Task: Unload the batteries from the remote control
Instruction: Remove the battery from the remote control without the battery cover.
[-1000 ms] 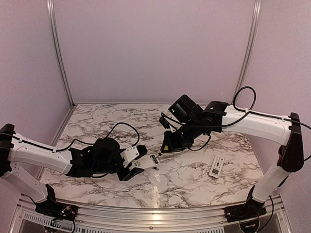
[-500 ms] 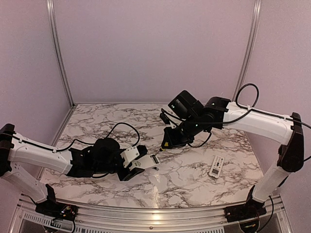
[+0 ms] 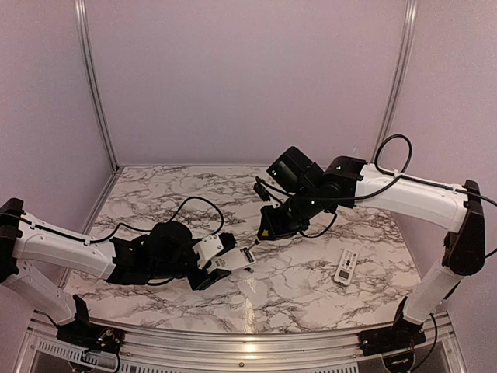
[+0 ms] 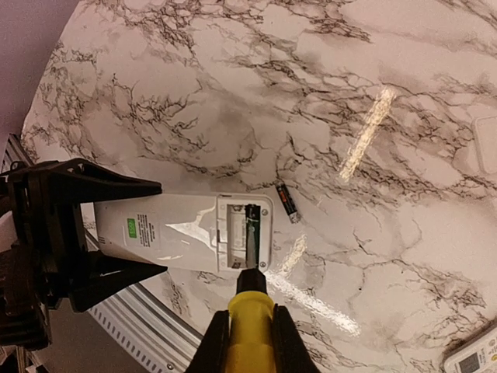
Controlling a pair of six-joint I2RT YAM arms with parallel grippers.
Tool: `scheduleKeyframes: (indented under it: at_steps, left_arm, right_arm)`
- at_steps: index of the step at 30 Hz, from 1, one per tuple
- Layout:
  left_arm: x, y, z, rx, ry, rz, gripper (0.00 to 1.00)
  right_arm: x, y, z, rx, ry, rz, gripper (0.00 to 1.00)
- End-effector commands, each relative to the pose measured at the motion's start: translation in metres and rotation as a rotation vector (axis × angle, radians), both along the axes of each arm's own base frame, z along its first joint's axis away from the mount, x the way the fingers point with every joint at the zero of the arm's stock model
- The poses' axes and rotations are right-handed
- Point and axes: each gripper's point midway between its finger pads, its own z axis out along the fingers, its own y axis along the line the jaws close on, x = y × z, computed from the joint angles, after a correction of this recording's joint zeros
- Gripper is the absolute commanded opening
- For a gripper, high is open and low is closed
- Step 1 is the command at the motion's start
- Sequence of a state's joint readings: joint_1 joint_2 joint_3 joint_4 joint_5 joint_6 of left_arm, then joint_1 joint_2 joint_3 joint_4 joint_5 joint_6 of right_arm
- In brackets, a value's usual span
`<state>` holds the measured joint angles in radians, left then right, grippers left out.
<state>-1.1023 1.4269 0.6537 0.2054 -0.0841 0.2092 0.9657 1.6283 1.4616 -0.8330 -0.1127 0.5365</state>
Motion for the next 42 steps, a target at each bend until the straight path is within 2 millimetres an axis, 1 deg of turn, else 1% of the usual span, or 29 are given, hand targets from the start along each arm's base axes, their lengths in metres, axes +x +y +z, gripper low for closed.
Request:
scheduleKeyframes:
  at_steps: [1,5,12,17,22,28,35,42]
  left_arm:
    - [0.004,-0.012,0.016,-0.050,-0.037,0.001,0.00]
    - [0.005,-0.012,0.017,-0.053,-0.040,0.002,0.00]
    - [0.006,-0.014,0.019,-0.060,-0.046,0.000,0.00]
    - [0.006,-0.014,0.021,-0.063,-0.052,-0.001,0.00]
    - [0.005,-0.015,0.015,-0.053,-0.048,-0.011,0.00]
    - [0.004,-0.015,0.012,-0.043,-0.047,-0.019,0.00]
    - [0.002,-0.013,0.008,-0.043,-0.046,-0.024,0.00]
    - [0.000,-0.013,0.006,-0.039,-0.049,-0.039,0.00]
  right_arm:
    - [-0.003,-0.002,-0.011,-0.063,-0.010,0.018,0.00]
    - [-0.003,-0.004,-0.014,-0.086,-0.016,0.016,0.00]
    - [-0.008,-0.002,-0.021,-0.090,0.009,0.035,0.00]
    - [-0.013,-0.001,-0.032,-0.107,0.039,0.044,0.00]
    - [-0.011,0.001,-0.049,-0.141,0.062,0.040,0.00]
    - [-0.008,0.006,-0.054,-0.143,0.063,0.054,0.00]
    - [-0.001,0.010,-0.056,-0.066,0.085,0.065,0.00]
    - [-0.002,0.009,-0.066,0.025,0.129,0.085,0.00]
